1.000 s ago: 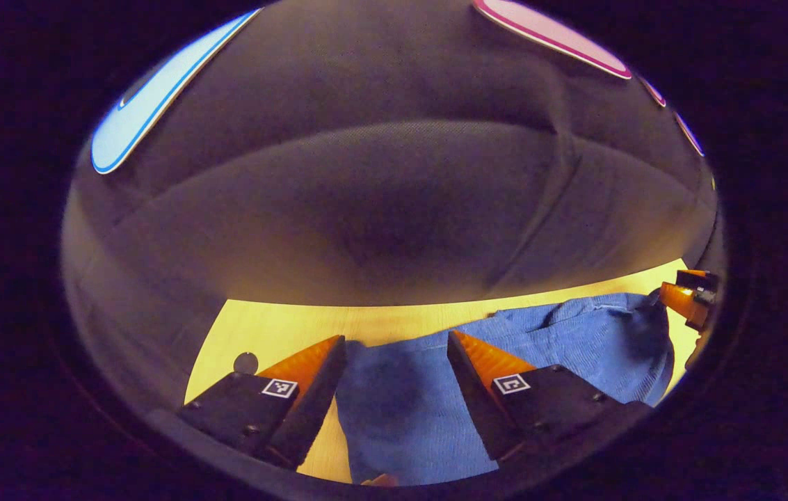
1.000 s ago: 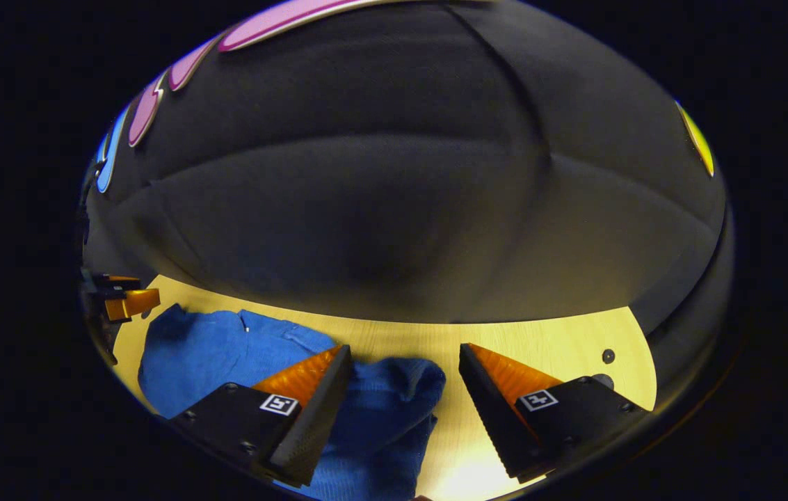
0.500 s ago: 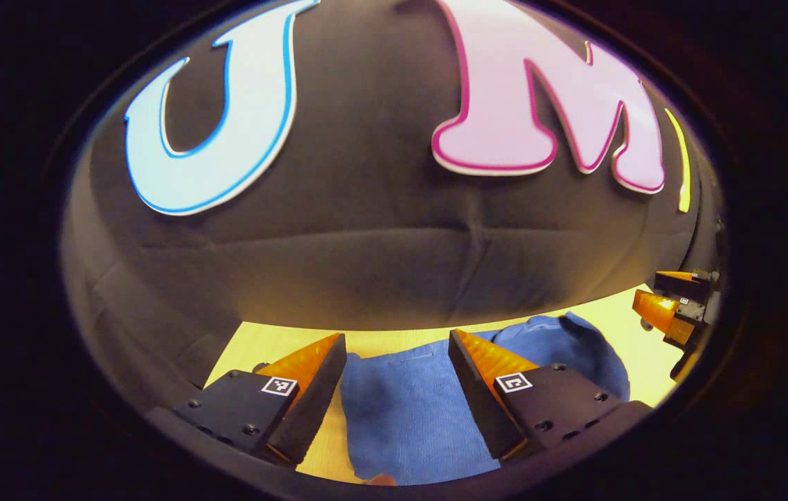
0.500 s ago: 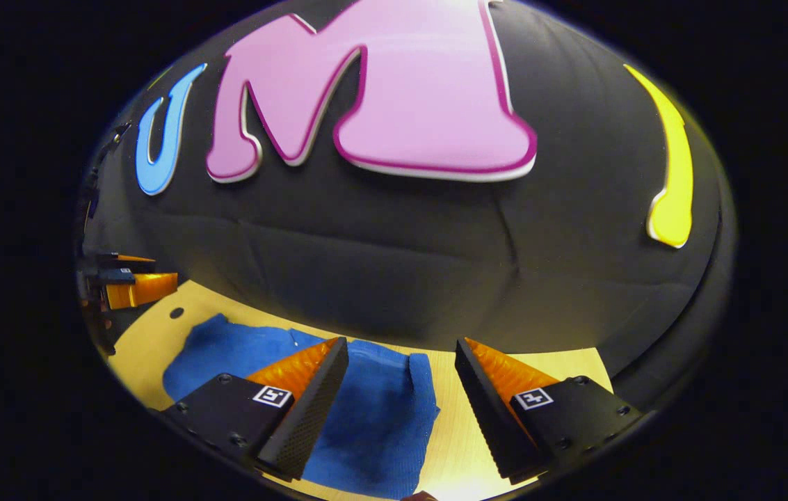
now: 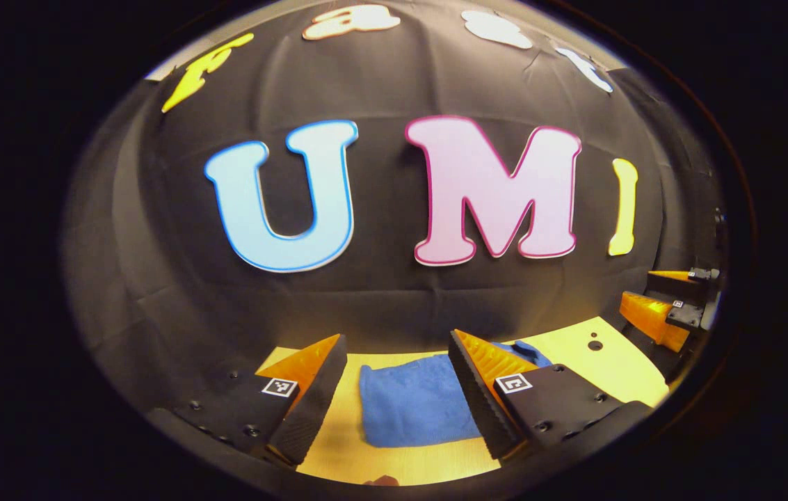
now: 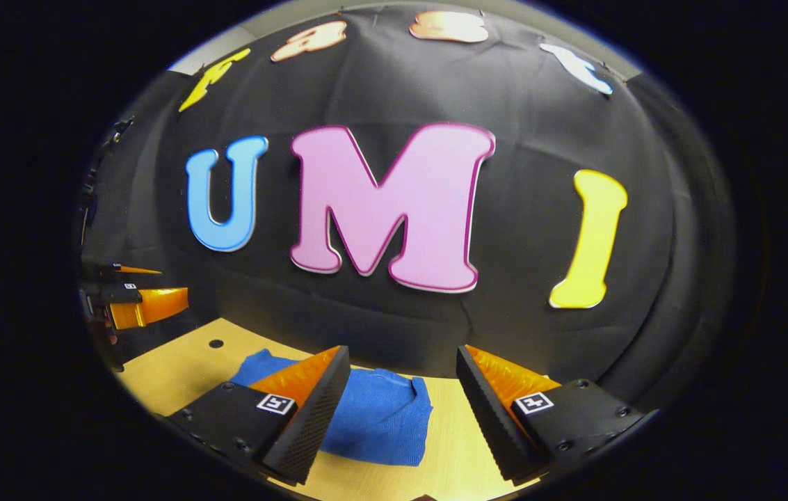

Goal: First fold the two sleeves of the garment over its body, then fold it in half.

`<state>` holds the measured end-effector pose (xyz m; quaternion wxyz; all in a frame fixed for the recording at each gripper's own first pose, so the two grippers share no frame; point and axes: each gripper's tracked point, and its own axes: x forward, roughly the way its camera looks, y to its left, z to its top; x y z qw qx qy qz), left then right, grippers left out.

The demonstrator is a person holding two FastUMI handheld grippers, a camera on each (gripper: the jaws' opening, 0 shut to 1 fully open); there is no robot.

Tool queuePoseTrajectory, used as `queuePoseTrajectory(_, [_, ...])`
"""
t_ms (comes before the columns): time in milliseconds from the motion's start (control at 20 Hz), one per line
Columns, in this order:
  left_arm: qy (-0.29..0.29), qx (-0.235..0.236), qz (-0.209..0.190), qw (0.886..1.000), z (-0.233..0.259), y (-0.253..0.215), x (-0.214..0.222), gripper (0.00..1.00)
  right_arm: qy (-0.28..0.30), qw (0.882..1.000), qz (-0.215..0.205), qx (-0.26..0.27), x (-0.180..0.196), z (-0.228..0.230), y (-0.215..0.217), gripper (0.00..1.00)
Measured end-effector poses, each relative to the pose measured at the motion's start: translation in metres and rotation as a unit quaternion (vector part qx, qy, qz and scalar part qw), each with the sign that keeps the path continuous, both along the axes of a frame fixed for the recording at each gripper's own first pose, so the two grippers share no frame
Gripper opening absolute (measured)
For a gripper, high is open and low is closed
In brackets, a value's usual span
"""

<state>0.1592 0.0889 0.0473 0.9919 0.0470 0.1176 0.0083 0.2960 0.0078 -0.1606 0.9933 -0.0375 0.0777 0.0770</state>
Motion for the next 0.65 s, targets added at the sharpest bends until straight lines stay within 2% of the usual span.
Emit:
queuePoseTrajectory(150, [-0.071, 0.006, 0.003, 0.997, 0.041, 0.001, -0.062, 0.82, -0.029, 1.0, 0.004, -0.003, -0.069, 0.038, 0.011, 0.97])
queuePoseTrajectory(250, [-0.095, 0.019, -0.001, 0.995, 0.053, 0.003, -0.109, 0.86, -0.049, 0.999, 0.004, 0.0, -0.113, 0.063, 0.016, 0.96])
queuePoseTrajectory(300, [-0.101, 0.023, -0.002, 0.995, 0.058, 0.004, -0.129, 0.8, -0.056, 0.998, 0.002, 0.003, -0.134, 0.073, 0.019, 0.96])
queuePoseTrajectory(400, [-0.111, 0.011, -0.006, 0.994, 0.068, 0.0, -0.171, 0.83, -0.066, 0.998, -0.004, 0.014, -0.176, 0.093, 0.024, 0.96])
queuePoseTrajectory(550, [-0.115, -0.008, -0.014, 0.993, 0.072, -0.005, -0.223, 0.8, -0.079, 0.997, 0.003, 0.015, -0.234, 0.115, 0.033, 0.96])
queuePoseTrajectory(600, [-0.118, -0.007, -0.017, 0.993, 0.073, -0.006, -0.236, 0.8, -0.081, 0.997, 0.002, 0.012, -0.249, 0.121, 0.035, 0.86])
queuePoseTrajectory(650, [-0.123, -0.002, -0.02, 0.992, 0.076, -0.009, -0.248, 0.83, -0.086, 0.996, 0.004, 0.013, -0.266, 0.126, 0.036, 1.0])
